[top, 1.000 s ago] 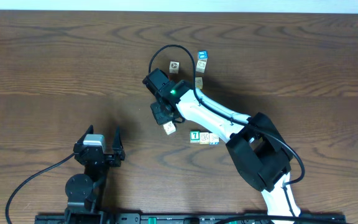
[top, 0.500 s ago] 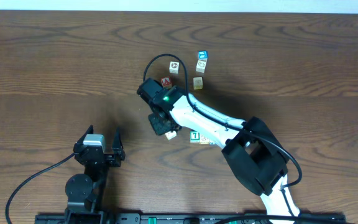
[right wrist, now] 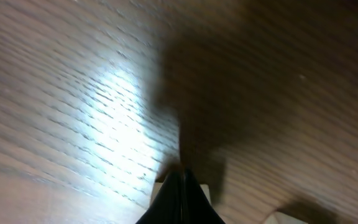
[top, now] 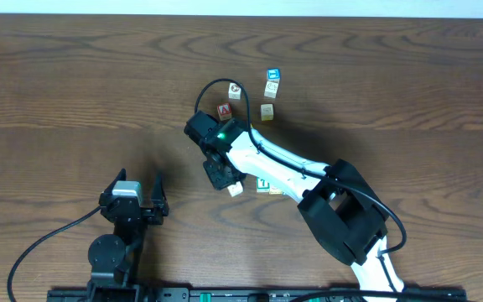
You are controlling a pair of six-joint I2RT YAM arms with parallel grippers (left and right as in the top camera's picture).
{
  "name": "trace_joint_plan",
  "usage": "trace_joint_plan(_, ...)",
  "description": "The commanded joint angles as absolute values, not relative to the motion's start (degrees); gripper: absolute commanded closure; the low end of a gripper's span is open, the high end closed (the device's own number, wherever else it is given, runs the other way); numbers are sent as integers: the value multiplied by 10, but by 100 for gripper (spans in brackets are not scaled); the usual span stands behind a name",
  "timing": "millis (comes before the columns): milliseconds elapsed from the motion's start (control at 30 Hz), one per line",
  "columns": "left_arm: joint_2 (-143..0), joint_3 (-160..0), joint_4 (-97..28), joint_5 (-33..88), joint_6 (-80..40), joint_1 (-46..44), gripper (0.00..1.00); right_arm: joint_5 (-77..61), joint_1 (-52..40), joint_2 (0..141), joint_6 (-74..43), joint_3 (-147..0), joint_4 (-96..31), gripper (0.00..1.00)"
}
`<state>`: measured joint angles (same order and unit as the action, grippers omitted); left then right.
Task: Lift 5 blocks
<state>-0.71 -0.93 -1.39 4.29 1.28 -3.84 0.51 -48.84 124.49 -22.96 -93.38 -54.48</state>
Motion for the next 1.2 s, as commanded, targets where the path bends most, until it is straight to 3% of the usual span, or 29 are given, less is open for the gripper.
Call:
trace_joint_plan(0, -7, -2, -37, 53, 10, -36, 27, 17, -492, 1253, -232, -943, -554, 99)
trace_joint_plan(233, -7, -2, -37, 53, 10, -36, 27, 25, -489, 1253, -225, -944, -523, 99)
trace_joint_plan(367, -7, -2, -37, 53, 10, -36, 27, -50, -489, 1246, -168, -960, -502, 99)
trace_joint_plan(633, -7, -2, -37, 53, 10, -36, 28, -100, -511, 1202, -161, -976, -543, 99)
trace_joint_plan(867, -7, -2, -37, 53, 10, -36, 27, -79, -532, 1200, -159, -968, -601, 99)
trace_joint_plan(1167, -7, -2, -37, 53, 10, -36, 27, -30, -542, 1200, -163, -905, -568, 99)
